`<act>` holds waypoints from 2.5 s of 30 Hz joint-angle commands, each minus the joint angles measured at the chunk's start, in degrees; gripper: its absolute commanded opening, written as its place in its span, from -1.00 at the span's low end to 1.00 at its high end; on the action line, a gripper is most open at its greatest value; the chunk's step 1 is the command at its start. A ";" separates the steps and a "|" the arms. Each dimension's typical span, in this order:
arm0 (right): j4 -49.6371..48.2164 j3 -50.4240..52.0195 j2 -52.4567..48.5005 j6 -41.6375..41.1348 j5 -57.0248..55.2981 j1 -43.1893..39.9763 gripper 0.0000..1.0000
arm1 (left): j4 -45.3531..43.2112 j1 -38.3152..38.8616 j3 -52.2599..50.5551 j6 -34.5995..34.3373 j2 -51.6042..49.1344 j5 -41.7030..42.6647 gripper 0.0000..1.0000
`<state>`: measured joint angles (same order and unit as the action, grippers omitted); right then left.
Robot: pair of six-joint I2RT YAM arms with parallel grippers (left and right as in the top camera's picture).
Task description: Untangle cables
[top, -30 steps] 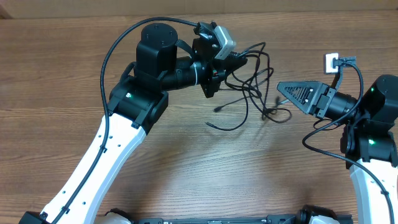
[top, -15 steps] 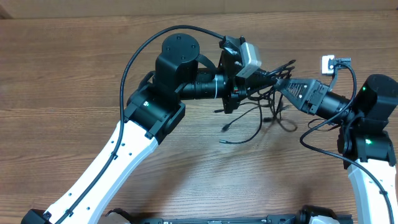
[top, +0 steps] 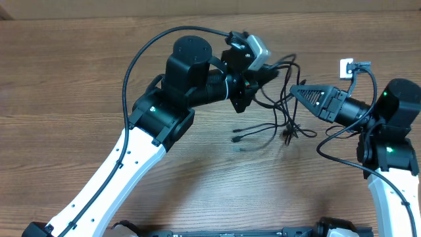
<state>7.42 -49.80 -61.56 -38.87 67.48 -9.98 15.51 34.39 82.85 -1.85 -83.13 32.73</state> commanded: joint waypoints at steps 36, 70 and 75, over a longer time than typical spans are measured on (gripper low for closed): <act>-6.27 -0.63 0.39 -13.42 -2.12 3.23 0.23 | 13.31 -0.57 -0.26 -5.86 -0.02 -19.76 -0.92; 16.04 -0.52 -10.58 -1.18 -40.54 11.89 0.45 | -9.31 5.22 -0.22 -13.35 0.35 15.91 -0.92; 19.19 -0.52 -10.58 2.73 -40.52 11.89 0.46 | -14.80 4.61 -0.17 -16.26 1.22 18.60 -0.92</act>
<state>25.30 -49.93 -72.05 -39.35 30.44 1.65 3.66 39.66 81.95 -15.22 -83.68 45.06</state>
